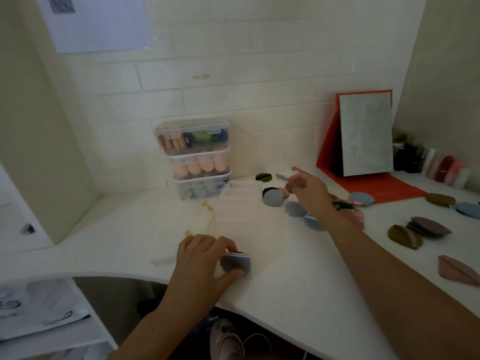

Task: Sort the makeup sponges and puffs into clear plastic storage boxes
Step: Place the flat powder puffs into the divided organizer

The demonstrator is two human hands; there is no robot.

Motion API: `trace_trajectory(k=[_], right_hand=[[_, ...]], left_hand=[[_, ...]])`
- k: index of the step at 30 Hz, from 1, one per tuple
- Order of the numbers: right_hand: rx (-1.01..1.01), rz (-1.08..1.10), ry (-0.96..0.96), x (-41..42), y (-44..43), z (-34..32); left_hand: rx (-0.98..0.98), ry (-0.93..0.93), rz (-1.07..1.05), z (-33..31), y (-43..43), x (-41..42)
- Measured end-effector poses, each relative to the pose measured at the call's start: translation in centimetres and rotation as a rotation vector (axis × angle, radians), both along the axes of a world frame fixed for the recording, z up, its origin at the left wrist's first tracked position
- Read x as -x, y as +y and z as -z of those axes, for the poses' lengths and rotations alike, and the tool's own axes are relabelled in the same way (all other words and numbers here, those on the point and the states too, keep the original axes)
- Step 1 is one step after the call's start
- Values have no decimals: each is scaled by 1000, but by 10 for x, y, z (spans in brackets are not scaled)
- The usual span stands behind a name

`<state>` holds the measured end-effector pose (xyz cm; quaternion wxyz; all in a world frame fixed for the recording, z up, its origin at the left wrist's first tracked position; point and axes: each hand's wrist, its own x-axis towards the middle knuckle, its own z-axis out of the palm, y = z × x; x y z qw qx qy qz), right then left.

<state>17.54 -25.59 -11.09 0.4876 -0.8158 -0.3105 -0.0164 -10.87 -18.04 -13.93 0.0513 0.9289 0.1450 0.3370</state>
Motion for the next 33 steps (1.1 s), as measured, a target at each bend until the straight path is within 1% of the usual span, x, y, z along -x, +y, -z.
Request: trace_trajectory(k=[5,10,13,15,17,18,23,26,28,29,31,32,33], right_hand=[[357,-120,-107,-19,33,22],[683,-189,-252,-37,42,22],[767,-223,-364,-38,38,14],[788,-220,-383,-36,31,4],[773,-197,-378,-34,23,-7],[730,-185,-346,-32,19,-11],[432,-124,-181,-36,7,-15],[283,-89,-25,-32,-1,-30],[203,-96,-32,-24,-6,-47],[157,-126,-36,-16,-9,-57],[80,-278,45,6,-18,-81],[75,-391,88,18,-22,-91],[117,-497,94,31,-26,-100]], left_hand=[[-47,5,22,7,7,-2],[-79,15,49,6,9,-3],[-85,23,56,5,11,-3],[-81,13,58,6,11,-3],[-74,9,57,6,11,-4],[-72,6,56,6,10,-4],[-71,-10,46,4,7,-3],[-69,-9,36,4,6,-2],[-60,-14,30,3,5,-3],[-55,-17,25,3,5,-3],[-51,-20,18,3,4,-3],[-51,-21,14,3,4,-3],[-50,-21,11,3,4,-4]])
